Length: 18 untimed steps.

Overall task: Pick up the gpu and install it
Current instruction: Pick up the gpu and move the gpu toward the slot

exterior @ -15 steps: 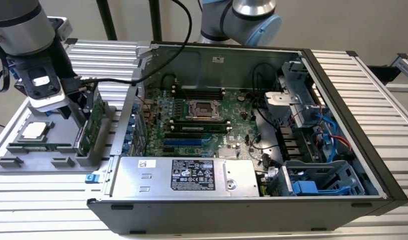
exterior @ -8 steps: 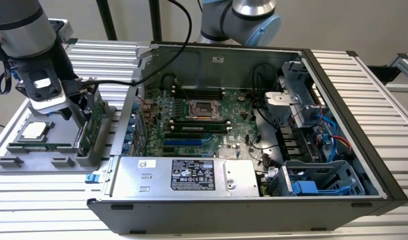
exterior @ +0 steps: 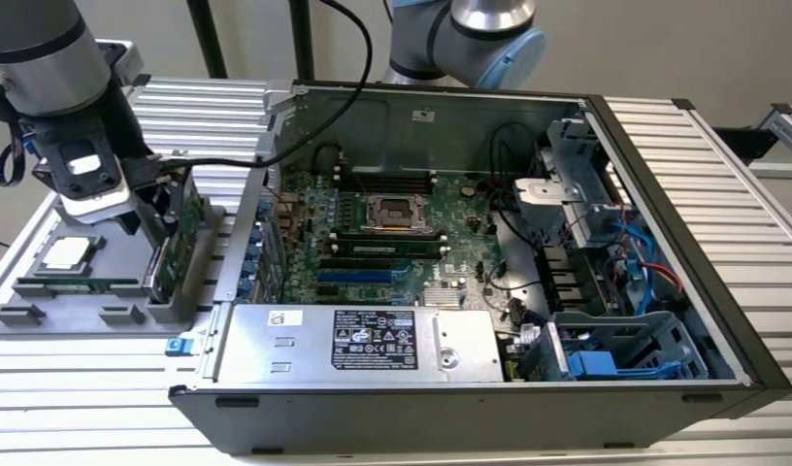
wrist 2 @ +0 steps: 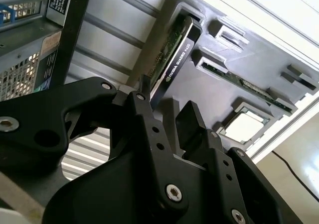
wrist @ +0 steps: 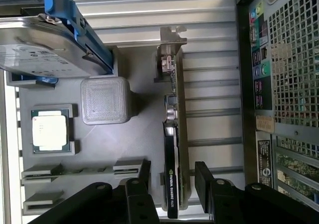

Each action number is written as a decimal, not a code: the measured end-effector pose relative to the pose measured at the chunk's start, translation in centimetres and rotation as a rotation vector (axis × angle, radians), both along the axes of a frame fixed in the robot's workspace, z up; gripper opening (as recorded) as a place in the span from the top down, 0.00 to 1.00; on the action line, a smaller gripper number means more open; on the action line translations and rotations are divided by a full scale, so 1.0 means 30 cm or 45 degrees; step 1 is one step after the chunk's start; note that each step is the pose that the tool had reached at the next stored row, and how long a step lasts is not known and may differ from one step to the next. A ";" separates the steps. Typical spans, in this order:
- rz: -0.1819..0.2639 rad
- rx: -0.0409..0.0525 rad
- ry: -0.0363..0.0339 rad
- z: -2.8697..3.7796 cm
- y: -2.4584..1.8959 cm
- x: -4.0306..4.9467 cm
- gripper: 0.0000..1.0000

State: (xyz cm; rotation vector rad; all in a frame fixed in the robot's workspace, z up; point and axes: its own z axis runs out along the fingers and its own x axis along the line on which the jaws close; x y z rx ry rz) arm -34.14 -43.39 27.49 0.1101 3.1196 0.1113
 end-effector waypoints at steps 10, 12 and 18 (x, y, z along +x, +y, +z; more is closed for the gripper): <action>0.000 0.000 0.0000 -0.010 0.000 0.000 0.00; 0.000 0.000 0.0000 -0.013 0.000 0.000 0.00; 0.000 0.000 0.0000 -0.016 0.000 0.000 0.00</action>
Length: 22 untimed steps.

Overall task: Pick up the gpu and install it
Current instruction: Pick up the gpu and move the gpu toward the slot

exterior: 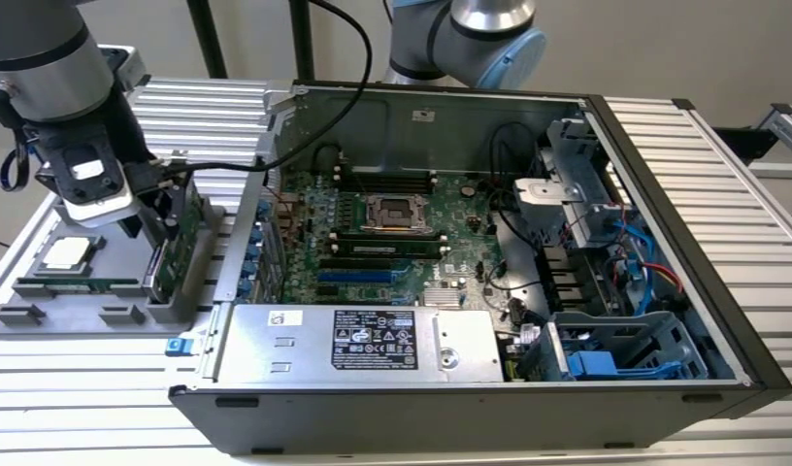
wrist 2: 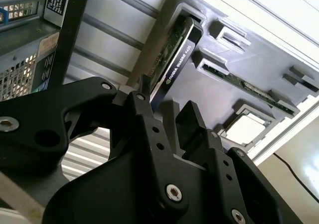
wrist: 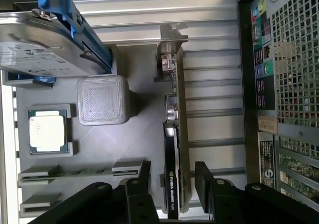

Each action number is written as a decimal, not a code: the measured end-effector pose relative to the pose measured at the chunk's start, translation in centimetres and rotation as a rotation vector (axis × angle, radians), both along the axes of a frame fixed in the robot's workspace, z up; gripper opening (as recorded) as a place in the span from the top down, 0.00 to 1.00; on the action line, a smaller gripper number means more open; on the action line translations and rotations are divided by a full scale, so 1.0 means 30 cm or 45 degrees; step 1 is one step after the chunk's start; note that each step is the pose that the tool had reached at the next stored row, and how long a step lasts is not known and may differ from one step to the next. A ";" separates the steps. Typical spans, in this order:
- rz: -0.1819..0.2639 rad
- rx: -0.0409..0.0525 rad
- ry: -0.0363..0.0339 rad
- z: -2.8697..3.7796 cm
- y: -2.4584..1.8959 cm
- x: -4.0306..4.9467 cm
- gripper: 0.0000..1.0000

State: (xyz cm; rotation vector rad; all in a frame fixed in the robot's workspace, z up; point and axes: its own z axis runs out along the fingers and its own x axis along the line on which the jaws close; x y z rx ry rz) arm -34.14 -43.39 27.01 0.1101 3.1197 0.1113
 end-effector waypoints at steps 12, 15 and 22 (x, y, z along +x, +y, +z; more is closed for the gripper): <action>0.000 0.000 -0.0001 -0.011 0.000 0.000 0.00; 0.000 0.000 -0.0002 -0.017 0.000 0.000 0.00; 0.000 0.000 -0.0001 -0.041 0.000 0.000 0.00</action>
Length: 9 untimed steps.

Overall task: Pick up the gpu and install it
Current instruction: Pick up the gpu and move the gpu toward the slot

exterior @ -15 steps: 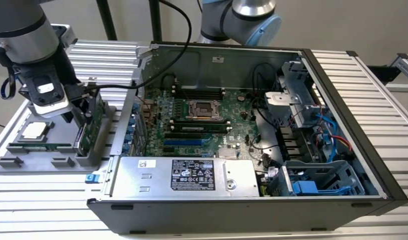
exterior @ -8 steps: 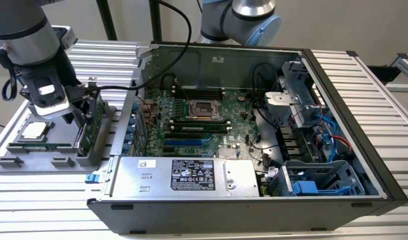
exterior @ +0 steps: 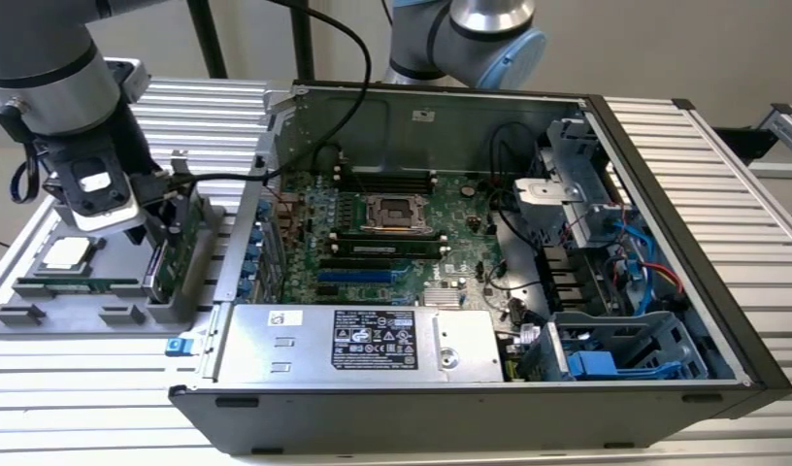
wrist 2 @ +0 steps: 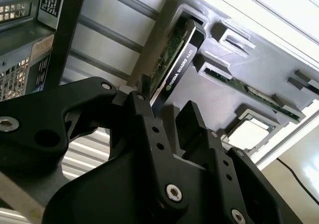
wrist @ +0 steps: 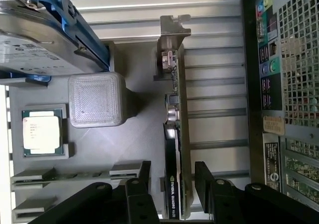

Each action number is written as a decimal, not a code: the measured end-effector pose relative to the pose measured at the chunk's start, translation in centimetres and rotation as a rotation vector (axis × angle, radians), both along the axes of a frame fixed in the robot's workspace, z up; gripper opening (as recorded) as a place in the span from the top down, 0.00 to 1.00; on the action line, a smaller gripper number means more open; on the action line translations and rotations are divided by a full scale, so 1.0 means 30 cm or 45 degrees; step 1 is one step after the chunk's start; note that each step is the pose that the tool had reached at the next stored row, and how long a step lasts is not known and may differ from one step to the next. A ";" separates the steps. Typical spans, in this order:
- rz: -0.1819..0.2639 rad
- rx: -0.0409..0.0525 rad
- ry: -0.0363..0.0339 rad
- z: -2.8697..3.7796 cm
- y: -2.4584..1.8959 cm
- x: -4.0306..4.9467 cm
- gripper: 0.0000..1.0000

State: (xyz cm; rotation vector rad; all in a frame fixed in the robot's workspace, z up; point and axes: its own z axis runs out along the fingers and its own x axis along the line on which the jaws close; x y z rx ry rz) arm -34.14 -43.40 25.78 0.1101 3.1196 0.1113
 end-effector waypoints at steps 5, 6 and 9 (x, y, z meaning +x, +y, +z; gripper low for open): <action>0.000 0.000 0.0000 -0.014 0.000 0.000 0.00; 0.000 0.000 0.0000 -0.016 0.000 0.000 0.00; 0.000 0.000 0.0000 -0.024 0.000 0.001 0.00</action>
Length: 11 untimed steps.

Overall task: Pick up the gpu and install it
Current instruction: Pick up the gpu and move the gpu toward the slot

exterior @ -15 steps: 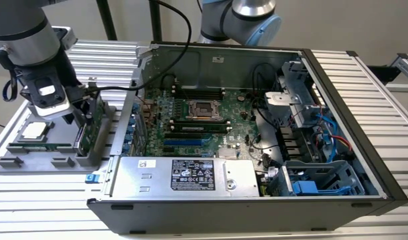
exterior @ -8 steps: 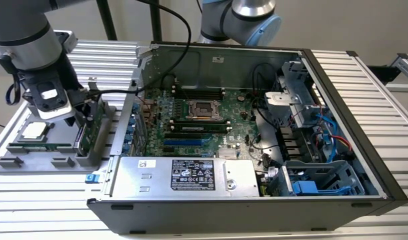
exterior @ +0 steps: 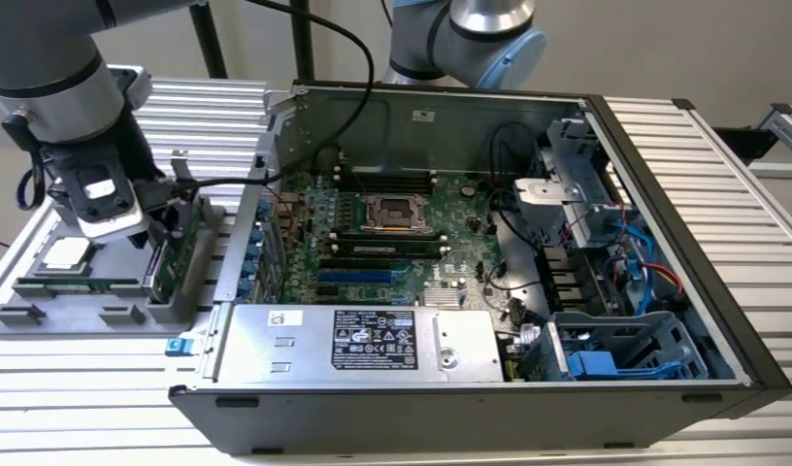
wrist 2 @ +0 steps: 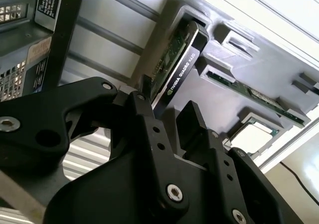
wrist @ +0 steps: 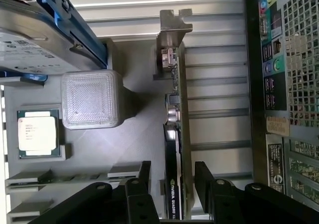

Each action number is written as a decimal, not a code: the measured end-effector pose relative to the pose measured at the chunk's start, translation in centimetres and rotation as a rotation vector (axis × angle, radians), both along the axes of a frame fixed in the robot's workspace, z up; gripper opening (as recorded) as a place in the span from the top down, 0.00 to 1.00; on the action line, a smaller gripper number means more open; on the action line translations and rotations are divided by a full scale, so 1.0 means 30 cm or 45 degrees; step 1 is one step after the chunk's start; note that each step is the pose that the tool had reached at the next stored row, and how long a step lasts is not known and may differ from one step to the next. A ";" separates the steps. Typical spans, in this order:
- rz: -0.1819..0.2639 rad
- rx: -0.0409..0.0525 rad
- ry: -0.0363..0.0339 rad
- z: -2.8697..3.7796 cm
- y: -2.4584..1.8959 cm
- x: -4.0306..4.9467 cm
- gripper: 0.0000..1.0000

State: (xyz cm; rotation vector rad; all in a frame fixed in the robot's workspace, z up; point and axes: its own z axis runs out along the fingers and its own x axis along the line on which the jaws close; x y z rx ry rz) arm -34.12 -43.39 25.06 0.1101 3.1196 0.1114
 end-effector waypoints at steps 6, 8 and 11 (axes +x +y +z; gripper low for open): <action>0.000 0.000 0.0001 -0.013 0.000 0.000 0.00; 0.000 0.000 0.0001 -0.017 0.000 0.000 0.00; 0.000 0.000 0.0001 -0.021 0.000 0.000 0.00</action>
